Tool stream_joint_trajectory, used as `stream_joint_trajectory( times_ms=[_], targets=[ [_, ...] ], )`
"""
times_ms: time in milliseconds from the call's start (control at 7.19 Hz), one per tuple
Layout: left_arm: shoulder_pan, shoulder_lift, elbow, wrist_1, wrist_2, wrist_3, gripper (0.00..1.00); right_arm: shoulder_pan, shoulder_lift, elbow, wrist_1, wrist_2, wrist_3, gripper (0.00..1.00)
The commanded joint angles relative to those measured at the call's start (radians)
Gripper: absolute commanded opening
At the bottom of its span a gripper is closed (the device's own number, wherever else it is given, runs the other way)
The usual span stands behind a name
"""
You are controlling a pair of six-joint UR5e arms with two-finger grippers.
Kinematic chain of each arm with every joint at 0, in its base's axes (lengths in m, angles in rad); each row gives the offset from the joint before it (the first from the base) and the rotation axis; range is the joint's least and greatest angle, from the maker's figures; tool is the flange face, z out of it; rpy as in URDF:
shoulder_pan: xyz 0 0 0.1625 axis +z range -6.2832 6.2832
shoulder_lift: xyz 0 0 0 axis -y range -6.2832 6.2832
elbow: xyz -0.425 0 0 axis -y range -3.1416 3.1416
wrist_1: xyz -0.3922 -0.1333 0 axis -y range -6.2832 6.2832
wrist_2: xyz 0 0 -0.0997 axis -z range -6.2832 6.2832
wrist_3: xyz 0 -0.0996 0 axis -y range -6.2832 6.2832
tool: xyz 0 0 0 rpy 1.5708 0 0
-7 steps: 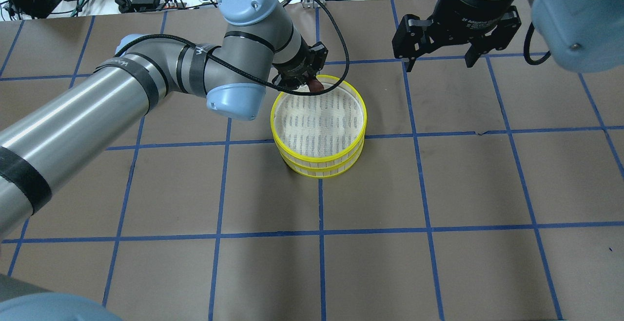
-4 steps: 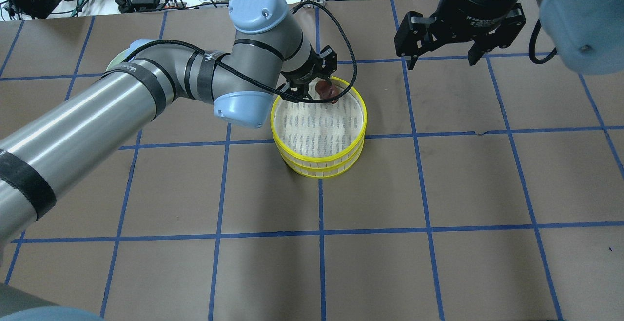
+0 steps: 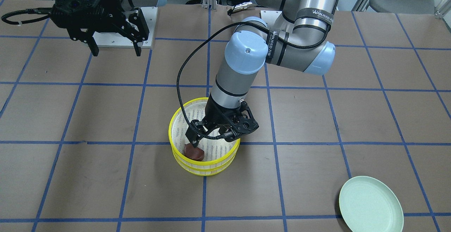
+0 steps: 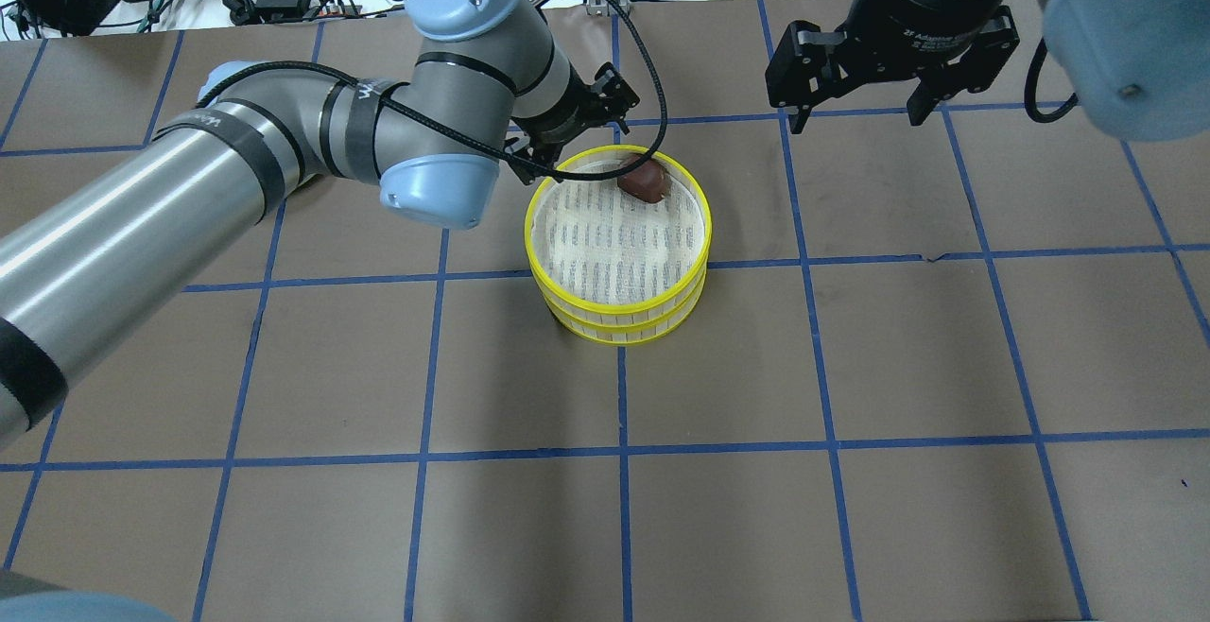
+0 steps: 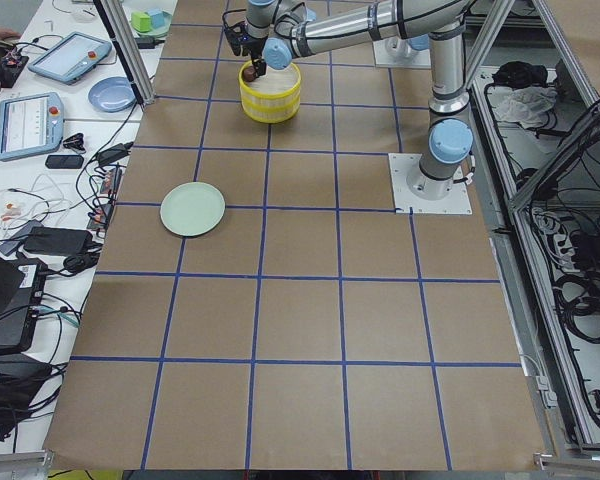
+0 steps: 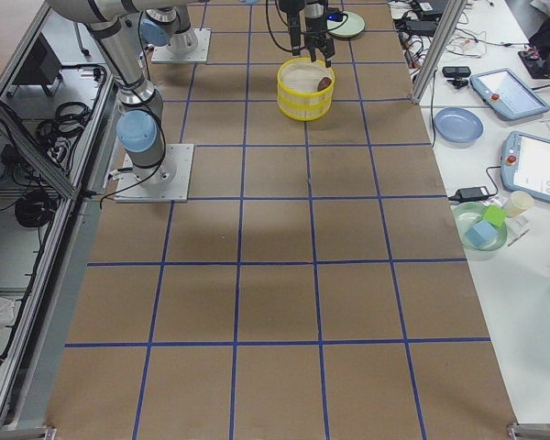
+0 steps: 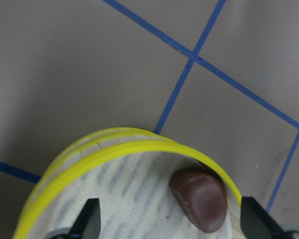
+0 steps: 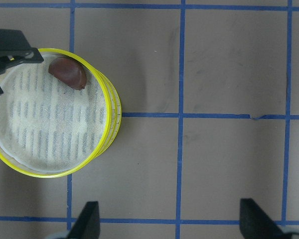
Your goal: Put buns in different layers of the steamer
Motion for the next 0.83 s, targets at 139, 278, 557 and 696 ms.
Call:
stream_joint_trajectory(
  times_ms=[139,278,557,696],
  targets=[
    [0.243,0.097,0.006,-0.126,0.027,0.538,1.00,-0.003,-0.007,0.000,-0.003,-0.004,-0.001,1.00],
    [0.302,0.141,0.014,-0.204,0.027,0.624,1.00,-0.003,-0.008,0.000,-0.003,-0.012,-0.002,1.00],
    [0.352,0.209,0.039,-0.413,0.029,0.731,1.00,-0.003,-0.010,0.002,-0.003,-0.012,-0.002,1.00],
    [0.349,0.249,0.048,-0.470,0.091,0.764,1.00,-0.003,-0.008,0.000,-0.006,-0.011,-0.002,1.00]
  ],
)
